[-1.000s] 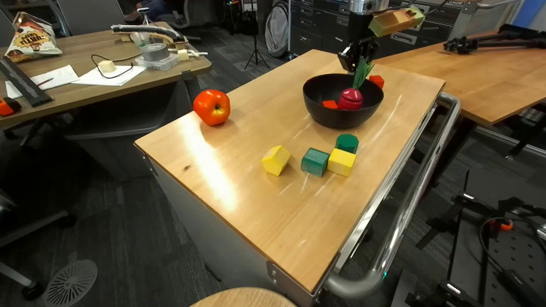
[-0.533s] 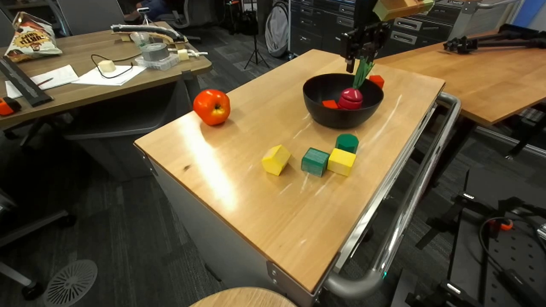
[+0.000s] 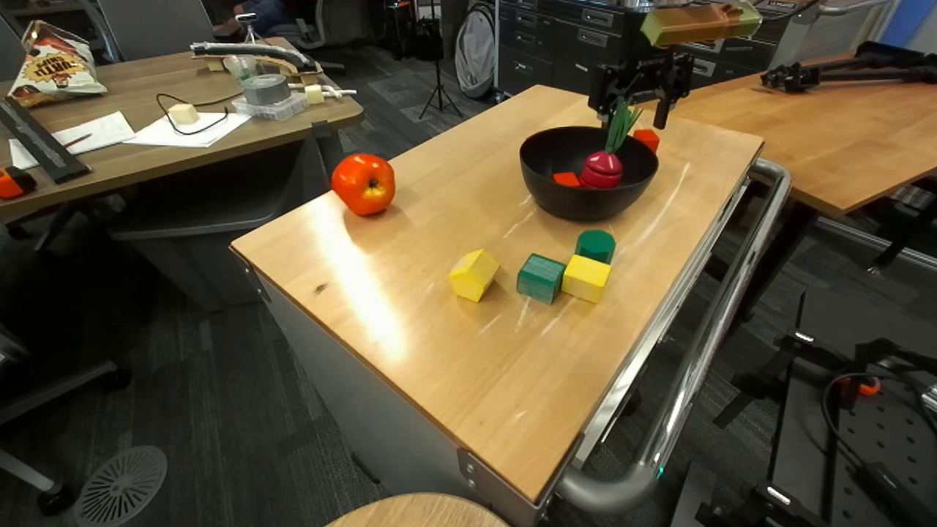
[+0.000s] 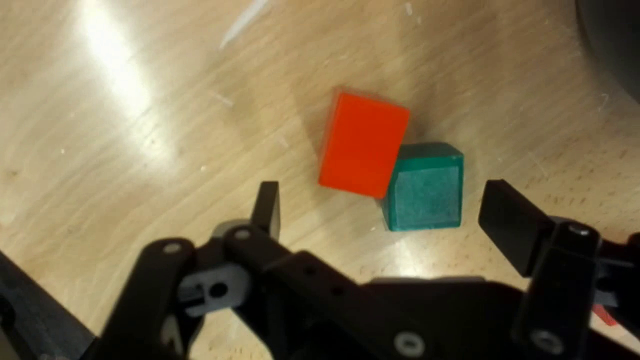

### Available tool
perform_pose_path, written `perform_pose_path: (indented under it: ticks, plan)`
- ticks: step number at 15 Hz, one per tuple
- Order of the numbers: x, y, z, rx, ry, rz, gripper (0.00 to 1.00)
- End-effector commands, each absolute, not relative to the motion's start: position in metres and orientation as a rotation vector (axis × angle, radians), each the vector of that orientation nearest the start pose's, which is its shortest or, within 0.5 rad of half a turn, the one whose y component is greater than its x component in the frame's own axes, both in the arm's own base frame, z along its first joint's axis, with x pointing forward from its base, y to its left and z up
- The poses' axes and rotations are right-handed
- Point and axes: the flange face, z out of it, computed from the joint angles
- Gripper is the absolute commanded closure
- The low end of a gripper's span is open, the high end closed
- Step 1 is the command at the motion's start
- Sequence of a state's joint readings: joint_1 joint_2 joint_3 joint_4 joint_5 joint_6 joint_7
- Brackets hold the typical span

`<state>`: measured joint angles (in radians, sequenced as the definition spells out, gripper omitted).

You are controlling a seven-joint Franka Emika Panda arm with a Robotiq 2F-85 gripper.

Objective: Put the beetroot and the blocks in the bowl then move the apple to the right

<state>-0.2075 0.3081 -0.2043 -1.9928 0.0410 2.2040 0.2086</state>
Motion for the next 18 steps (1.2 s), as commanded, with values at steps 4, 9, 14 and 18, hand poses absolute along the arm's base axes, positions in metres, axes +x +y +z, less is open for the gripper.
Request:
perform_pose_path:
  ticks: [4,9,14,18]
  plan:
    - [0.536,-0.232,0.300,-2.897,1.158,0.150,0.00]
    - [0.537,-0.232,0.294,-2.852,1.224,0.167,0.32]
    - [0.538,-0.232,0.292,-2.837,1.255,0.151,0.57]
    - [0.539,-0.229,0.309,-2.839,1.225,0.119,0.57]
